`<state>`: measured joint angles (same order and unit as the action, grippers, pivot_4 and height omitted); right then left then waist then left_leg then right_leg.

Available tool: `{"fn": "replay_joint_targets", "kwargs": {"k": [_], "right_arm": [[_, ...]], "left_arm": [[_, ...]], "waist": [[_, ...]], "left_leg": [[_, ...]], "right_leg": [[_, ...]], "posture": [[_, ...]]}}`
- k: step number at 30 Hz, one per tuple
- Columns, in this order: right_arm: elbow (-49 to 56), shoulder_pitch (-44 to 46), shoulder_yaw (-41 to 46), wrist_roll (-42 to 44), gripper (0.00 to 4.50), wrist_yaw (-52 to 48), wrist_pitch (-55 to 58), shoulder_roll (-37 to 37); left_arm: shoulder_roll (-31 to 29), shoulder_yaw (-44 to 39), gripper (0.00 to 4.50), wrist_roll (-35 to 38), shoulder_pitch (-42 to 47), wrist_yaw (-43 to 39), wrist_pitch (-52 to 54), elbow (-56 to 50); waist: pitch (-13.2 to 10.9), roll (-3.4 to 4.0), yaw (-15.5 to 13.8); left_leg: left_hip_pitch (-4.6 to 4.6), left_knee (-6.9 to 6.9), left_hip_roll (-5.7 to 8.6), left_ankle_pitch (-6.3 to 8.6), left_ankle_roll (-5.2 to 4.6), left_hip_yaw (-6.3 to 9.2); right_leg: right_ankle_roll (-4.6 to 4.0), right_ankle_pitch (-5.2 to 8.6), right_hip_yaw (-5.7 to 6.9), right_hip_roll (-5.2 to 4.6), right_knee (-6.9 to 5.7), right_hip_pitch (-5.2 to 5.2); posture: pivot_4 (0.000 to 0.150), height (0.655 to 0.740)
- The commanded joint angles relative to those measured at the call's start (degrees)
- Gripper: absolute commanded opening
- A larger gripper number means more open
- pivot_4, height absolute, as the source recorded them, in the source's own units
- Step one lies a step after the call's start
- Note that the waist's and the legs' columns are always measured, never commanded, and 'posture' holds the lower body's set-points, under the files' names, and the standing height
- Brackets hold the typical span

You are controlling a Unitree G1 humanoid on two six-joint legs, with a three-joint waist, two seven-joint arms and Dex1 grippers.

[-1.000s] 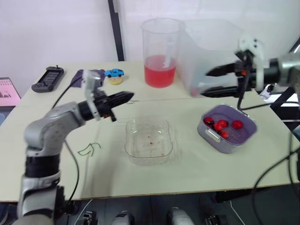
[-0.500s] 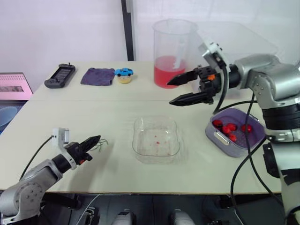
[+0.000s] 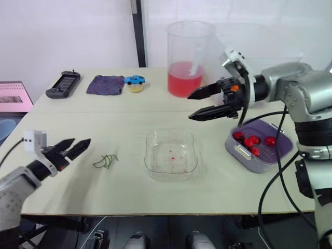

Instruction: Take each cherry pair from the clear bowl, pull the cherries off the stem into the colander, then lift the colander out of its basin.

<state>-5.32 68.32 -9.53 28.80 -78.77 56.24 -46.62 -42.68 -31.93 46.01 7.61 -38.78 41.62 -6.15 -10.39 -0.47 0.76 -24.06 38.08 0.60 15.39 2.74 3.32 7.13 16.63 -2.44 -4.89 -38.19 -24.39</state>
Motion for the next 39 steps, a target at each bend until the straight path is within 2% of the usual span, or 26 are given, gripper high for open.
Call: {"fn": "replay_joint_targets", "kwargs": {"k": [1, 5, 8, 10, 15, 19, 24, 30, 34, 37, 39], "right_arm": [[1.45, 0.62, 1.88, -1.2, 4.5, 2.72, -0.49, -1.81], [2.46, -2.09, 4.29, -2.64, 4.5, 6.56, -1.76, -4.28], [2.86, -8.0, 10.71, -3.19, 4.5, 10.99, -0.82, -9.49], [4.25, -12.3, 14.42, -2.49, 4.5, 12.46, -1.15, -11.63], [8.74, -26.12, 24.67, -1.49, 4.5, 15.16, 0.22, -18.08], [19.12, -39.95, 36.72, -0.46, 4.5, 17.38, 7.28, -21.59], [32.81, -58.27, 55.81, -1.12, 4.5, 16.65, 16.33, -21.12], [46.02, -88.05, 78.61, -6.89, 4.5, 11.31, 20.77, -15.07], [50.12, -94.39, 84.54, -5.24, 4.5, 10.05, 23.04, -11.9], [50.24, -94.7, 83.91, -4.46, 4.5, 11.05, 22.18, -11.51], [49.47, -93.1, 82.16, -3.66, 4.5, 11.91, 21.42, -12.78]], "left_arm": [[-7.46, 4.44, 4.45, -3.28, 5.9, -5.88, -2.23, -0.41], [-12.2, 12.32, 4.45, -6.36, 14.24, -13.56, -4.52, 2.49], [-13.05, 21.51, 4.45, -12.78, 25.93, -18.16, -8.08, 8.44], [-12.64, 24.46, 4.45, -14.49, 30.34, -21.29, -9.33, 11.32], [-10.74, 28.89, 4.45, -14.33, 38.12, -29.28, -8.56, 13.65], [-8.95, 30.36, 4.45, -11.1, 41.93, -33.99, -4.54, 11.27], [-5.07, 32.62, 4.45, -7.75, 45.93, -37.7, 0.0, 7.72], [1.92, 37.5, 4.45, -10.52, 52.45, -40.94, -3.24, 9.72], [3.52, 38.38, 4.45, -10.55, 54.65, -43.49, -2.61, 11.57], [4.52, 38.01, 4.45, -11.09, 55.89, -44.16, -3.08, 15.22], [4.45, 37.76, 4.45, -11.8, 55.86, -44.24, -3.93, 16.02]], "waist": [[0.0, 0.0, -0.17], [0.0, 0.02, 0.14], [-0.03, -0.04, -0.43], [-0.04, -0.05, -0.47], [-0.04, 0.0, 0.65], [-0.05, 0.01, 1.11], [-0.05, 0.02, 0.26], [-0.02, -0.1, -1.38], [-0.03, -0.1, -0.92], [-0.03, -0.1, -0.25], [-0.03, -0.1, 0.08]], "left_leg": [[0.0, 0.01, 0.01, -0.01, 0.01, -0.01], [0.0, -0.02, 0.03, -0.02, 0.03, -0.06], [-0.07, -0.03, 0.01, -0.02, 0.02, 0.0], [-0.15, 0.03, 0.02, -0.02, 0.03, 0.03], [-0.12, 0.02, -0.04, 0.0, 0.0, -0.09], [-0.13, -0.01, -0.09, 0.01, -0.03, -0.08], [-0.15, 0.12, -0.08, 0.03, -0.07, -0.05], [0.0, 0.17, -0.05, 0.03, -0.09, 0.03], [0.3, 0.15, -0.04, 0.05, -0.12, -0.04], [0.93, 0.03, -0.1, 0.19, -0.36, -0.03], [0.94, 0.03, -0.11, 0.2, -0.37, -0.01]], "right_leg": [[0.0, 0.0, 0.03, 0.01, -0.02, 0.02], [0.0, 0.0, 0.03, 0.02, 0.01, 0.04], [0.0, 0.0, 0.1, 0.08, 0.04, 0.02], [0.0, 0.0, 0.14, 0.09, 0.03, 0.02], [0.0, 0.0, 0.01, 0.18, -0.01, -0.06], [0.0, 0.01, -0.02, 0.23, -0.04, -0.09], [0.01, 0.01, -0.01, 0.22, -0.06, -0.02], [0.01, 0.01, 0.03, 0.24, -0.01, 0.28], [0.02, 0.01, -0.05, 0.23, 0.02, 0.52], [0.04, 0.05, -0.02, 0.32, 0.21, 1.2], [0.07, 0.08, -0.02, 0.31, 0.23, 1.24]], "posture": [[0.15, 0.7337], [0.15, 0.7337], [0.15, 0.7337], [0.15, 0.7337], [0.15, 0.7337], [0.15, 0.7337], [0.15, 0.7337], [0.15, 0.7337], [0.15, 0.7337], [0.15, 0.7337], [0.15, 0.7337]]}}
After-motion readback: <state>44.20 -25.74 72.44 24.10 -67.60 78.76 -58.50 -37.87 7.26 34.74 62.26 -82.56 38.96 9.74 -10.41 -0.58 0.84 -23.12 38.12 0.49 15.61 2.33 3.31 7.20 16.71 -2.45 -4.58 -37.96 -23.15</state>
